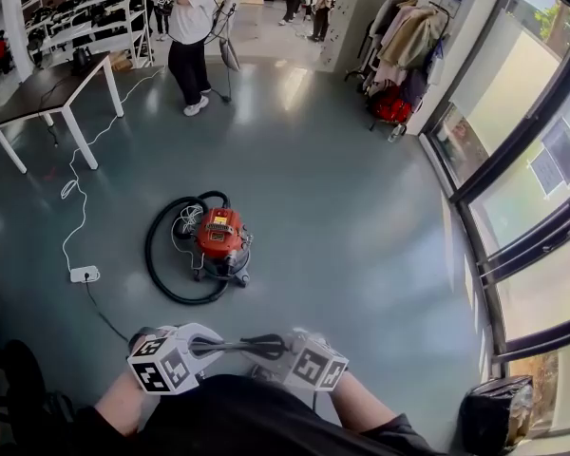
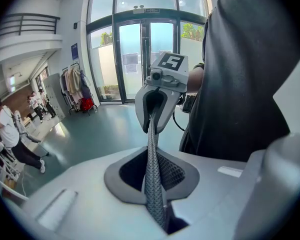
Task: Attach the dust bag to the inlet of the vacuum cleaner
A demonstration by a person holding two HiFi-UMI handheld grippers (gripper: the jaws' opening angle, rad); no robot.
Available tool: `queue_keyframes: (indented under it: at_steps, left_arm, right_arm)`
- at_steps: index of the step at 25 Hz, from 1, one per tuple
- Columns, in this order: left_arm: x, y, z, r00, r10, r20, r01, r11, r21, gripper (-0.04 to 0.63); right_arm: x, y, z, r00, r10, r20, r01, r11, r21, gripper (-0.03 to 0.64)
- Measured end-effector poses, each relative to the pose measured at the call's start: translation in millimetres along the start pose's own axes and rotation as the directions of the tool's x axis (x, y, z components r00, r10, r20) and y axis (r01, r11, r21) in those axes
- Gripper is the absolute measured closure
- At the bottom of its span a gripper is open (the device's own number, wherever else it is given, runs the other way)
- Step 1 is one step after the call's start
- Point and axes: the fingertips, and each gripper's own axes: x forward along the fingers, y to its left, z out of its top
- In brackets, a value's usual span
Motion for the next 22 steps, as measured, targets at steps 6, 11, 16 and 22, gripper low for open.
queue_keyframes:
  at_steps: [6,11,16,22]
  left_arm:
    - [20.6,3.5,16.8,1.0,0.024,-0.011,-0.024,1.0,-0.017,0.552]
    - [32.6,9.5,30.4,0.999,0.037,-0.015,-0.038,0.999,-0.019,0.552]
    - [40.6,14.9,36.0,0.999,0.038,-0.008,-0.039,0.999,-0.019,0.551]
    - [37.8,33.5,28.2,1.0,0.024,0.012,-0.024,1.0,-0.017,0.551]
  right_arm:
    - [-22.2,-10.2,-13.0,1.0,0.013,0.003,-0.013,1.0,-0.018,0.577]
    - [-37.3,-19.0,-16.7,1.0,0.025,0.008,-0.025,0.999,-0.026,0.577]
    - [-42.4,-27.1,-28.4,1.0,0.025,0.001,-0.025,0.999,-0.02,0.577]
    - [-30.2,-42.7,-23.8,1.0,0.007,-0.013,-0.007,1.0,-0.007,0.577]
